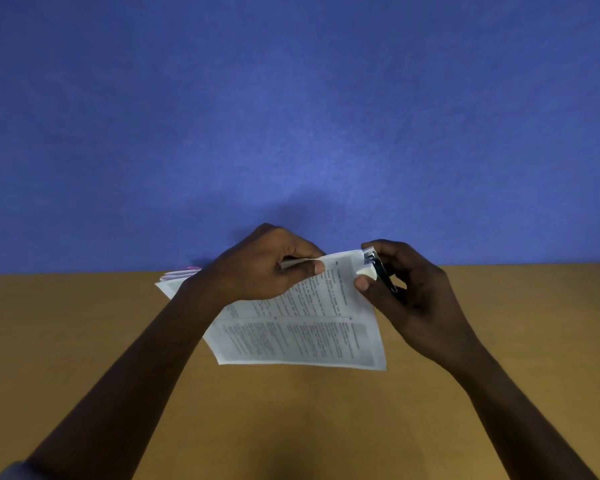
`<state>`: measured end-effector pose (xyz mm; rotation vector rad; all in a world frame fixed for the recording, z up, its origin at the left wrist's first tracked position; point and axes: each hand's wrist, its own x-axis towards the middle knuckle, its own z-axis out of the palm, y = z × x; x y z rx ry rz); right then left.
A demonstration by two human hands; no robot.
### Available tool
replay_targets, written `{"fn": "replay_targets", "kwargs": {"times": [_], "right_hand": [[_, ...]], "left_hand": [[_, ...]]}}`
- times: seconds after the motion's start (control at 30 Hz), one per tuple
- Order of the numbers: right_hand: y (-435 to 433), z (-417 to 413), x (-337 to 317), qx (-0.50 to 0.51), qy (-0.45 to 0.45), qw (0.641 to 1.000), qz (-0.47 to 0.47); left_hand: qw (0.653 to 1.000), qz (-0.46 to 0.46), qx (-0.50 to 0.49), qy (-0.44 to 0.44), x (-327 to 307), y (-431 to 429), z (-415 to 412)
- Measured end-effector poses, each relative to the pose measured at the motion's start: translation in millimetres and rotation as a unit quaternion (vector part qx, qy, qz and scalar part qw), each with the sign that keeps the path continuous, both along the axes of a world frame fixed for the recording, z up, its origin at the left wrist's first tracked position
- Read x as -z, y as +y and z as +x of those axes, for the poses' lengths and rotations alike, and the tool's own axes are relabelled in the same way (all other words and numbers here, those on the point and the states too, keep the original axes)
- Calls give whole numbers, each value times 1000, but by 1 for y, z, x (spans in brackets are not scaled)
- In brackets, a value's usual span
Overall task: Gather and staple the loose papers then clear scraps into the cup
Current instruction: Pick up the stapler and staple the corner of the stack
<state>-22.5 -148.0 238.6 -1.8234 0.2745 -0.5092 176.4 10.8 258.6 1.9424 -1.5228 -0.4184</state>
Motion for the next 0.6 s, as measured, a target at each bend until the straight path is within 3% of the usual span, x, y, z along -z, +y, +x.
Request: {"fn": "replay_targets", "kwargs": {"times": [0.3, 0.6], "right_hand": [[16, -4, -7, 12, -14, 1000, -3], [31, -8, -1, 91, -56, 994, 10]], "left_hand": [[1000, -7, -6, 5, 2, 11, -9], [999, -17, -29, 9, 1, 15, -12]]}}
